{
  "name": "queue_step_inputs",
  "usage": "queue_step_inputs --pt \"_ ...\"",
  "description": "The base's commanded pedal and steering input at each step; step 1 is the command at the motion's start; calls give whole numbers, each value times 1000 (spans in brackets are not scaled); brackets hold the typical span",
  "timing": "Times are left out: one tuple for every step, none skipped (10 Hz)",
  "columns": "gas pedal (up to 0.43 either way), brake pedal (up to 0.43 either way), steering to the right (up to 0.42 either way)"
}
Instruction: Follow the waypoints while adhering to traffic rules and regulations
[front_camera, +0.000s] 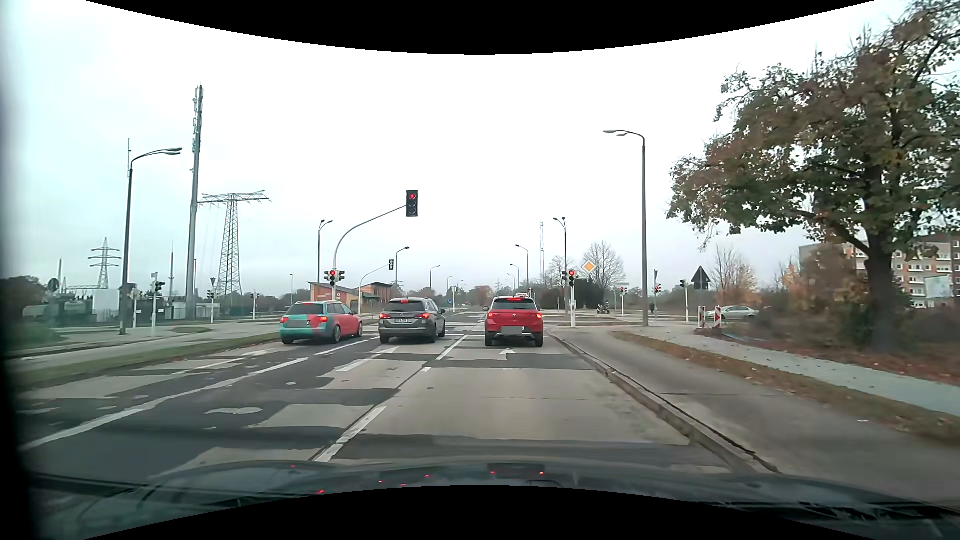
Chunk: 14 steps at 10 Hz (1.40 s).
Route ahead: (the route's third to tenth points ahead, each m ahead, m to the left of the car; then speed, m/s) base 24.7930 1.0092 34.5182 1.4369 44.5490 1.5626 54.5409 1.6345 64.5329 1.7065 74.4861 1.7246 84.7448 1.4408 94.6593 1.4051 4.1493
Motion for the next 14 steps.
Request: queue_step_inputs --pt "0 122 -9" --pt "0 128 -8" --pt "0 146 -8" --pt "0 177 -8" --pt "0 195 -8" --pt "0 189 -8" --pt "0 189 -8" --pt "0 177 -4" --pt "0 171 1" --pt "0 159 4" --pt "0 159 5" --pt "0 152 5" --pt "0 146 5" --pt "0 134 5"
